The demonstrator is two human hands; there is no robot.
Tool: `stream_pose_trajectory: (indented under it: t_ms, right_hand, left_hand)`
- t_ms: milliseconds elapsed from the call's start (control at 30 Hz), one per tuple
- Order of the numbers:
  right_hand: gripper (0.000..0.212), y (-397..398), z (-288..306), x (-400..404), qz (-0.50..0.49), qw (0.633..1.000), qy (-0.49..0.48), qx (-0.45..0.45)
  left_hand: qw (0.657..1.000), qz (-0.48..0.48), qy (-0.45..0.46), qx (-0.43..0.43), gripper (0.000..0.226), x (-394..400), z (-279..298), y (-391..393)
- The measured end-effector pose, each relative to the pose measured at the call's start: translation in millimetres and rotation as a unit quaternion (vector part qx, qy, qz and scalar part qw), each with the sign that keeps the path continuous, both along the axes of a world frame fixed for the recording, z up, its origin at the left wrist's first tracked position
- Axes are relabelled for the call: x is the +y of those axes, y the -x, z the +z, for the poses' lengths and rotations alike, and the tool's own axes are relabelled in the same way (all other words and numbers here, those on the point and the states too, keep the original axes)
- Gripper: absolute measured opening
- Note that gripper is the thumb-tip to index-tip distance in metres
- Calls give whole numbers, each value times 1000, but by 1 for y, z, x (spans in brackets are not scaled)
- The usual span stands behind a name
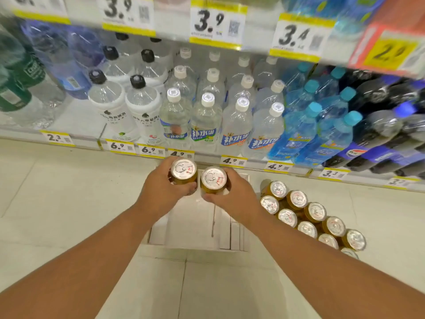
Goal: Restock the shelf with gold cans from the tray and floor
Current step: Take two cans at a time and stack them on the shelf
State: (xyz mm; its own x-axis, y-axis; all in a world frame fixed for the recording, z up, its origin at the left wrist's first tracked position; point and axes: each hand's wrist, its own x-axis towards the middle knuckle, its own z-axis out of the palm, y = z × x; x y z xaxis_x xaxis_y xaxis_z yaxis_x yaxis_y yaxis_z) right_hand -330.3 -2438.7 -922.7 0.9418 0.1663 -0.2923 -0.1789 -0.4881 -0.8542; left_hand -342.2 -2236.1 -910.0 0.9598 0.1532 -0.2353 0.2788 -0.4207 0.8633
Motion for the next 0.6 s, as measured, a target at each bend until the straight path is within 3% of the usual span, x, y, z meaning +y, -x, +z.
stream_pose_trajectory:
  t_ms: [267,433,600]
  right_hand:
    - [56,0,242,-28,-13,1000,-11,-13]
    - [79,-15,415,-43,-17,998,-45,-39]
    - [61,-35,575,-65,-9,996,-67,-63]
  left_hand:
    - [999,-34,-7,-12,65,-22,236,7]
    - [998,-52,-1,-35,66,-31,407,-18]
    - [996,-52,12,-75,66,-46,568,-43]
